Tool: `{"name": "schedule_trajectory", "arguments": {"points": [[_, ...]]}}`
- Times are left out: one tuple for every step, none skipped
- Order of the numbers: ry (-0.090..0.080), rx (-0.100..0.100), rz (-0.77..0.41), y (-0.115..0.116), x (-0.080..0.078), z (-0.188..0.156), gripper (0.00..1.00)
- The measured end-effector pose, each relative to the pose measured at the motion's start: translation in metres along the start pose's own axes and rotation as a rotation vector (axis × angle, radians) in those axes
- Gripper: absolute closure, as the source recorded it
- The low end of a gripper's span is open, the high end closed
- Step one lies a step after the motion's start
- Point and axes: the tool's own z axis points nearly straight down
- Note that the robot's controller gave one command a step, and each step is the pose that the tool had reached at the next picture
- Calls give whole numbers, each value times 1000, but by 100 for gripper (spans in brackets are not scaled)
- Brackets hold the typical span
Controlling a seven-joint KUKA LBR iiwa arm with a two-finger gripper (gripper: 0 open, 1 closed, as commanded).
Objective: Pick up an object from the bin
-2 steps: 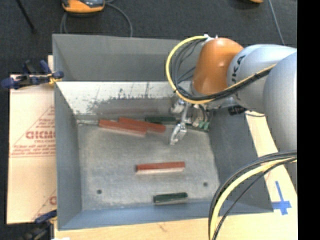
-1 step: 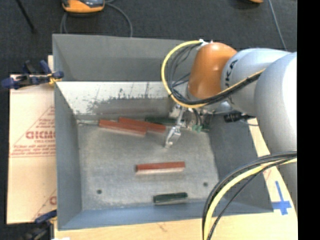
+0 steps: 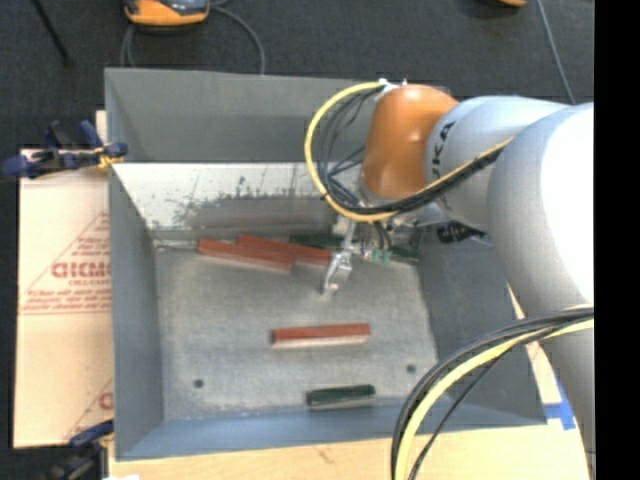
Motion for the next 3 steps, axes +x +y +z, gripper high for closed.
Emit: {"name": "schedule_trajectory", "arguments": {"points": [[-1,-3,3,0,0,0,0],[-26,-18,-150,34,8,-4,100],[-26,-19,-150,34,8,-4,100]]}}
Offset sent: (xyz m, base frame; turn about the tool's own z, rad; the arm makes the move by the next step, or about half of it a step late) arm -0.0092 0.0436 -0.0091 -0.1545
